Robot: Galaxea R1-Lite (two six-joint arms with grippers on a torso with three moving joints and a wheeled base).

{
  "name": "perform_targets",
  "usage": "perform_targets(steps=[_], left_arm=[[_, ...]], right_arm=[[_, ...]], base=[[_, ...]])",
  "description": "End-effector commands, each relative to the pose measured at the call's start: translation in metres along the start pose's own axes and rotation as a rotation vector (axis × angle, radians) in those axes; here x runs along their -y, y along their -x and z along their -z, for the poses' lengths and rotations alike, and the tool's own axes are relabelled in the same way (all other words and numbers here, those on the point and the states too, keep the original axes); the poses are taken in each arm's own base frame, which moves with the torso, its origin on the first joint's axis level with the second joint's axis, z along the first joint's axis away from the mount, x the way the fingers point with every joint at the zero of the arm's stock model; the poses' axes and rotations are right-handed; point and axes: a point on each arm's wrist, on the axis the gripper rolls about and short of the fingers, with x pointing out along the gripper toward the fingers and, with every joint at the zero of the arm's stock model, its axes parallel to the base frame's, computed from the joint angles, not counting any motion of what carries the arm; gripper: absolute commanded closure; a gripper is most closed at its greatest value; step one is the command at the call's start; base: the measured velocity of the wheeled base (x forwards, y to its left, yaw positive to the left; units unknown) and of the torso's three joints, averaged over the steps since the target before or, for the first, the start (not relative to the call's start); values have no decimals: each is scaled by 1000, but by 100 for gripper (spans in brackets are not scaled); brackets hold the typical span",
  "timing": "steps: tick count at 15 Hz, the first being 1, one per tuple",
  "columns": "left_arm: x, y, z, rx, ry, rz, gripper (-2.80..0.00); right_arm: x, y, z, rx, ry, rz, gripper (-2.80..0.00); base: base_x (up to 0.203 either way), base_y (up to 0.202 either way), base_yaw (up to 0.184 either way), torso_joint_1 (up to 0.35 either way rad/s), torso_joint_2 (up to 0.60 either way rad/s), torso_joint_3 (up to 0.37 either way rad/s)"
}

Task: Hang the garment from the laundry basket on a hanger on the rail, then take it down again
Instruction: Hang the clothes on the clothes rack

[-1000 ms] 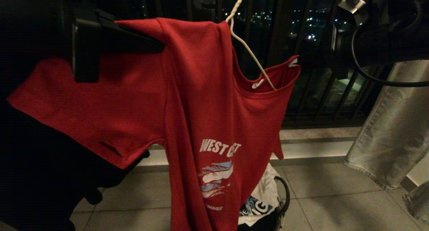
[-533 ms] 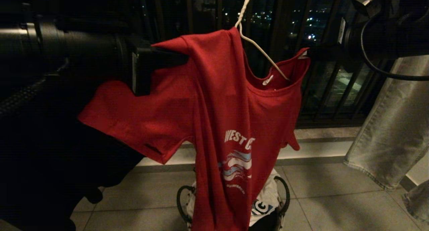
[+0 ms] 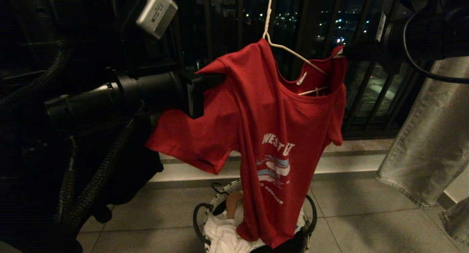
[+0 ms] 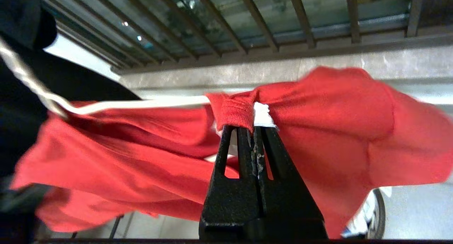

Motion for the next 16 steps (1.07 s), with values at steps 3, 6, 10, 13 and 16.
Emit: perform_targets(steps=[3, 6, 10, 13, 16], left_arm=[[1, -16, 30, -5, 41, 39, 0], [4, -23, 46, 44, 66, 49, 0], [19, -40, 72, 123, 105, 95, 0], [28, -51, 91, 199, 135, 121, 0], [37, -53, 101, 246, 177, 150, 0]], right_arm=[[0, 0, 0, 5, -6, -4, 0], [-1, 0, -1, 9, -21, -6, 0], [0, -3, -3, 38, -38, -4, 0], [0, -6, -3, 40, -41, -6, 0], [-1, -6, -3, 40, -62, -11, 0]], base=[[0, 0, 0, 0, 0, 0], [0, 0, 0, 0, 0, 0], [0, 0, 0, 0, 0, 0], [0, 0, 0, 0, 0, 0], [0, 0, 0, 0, 0, 0]])
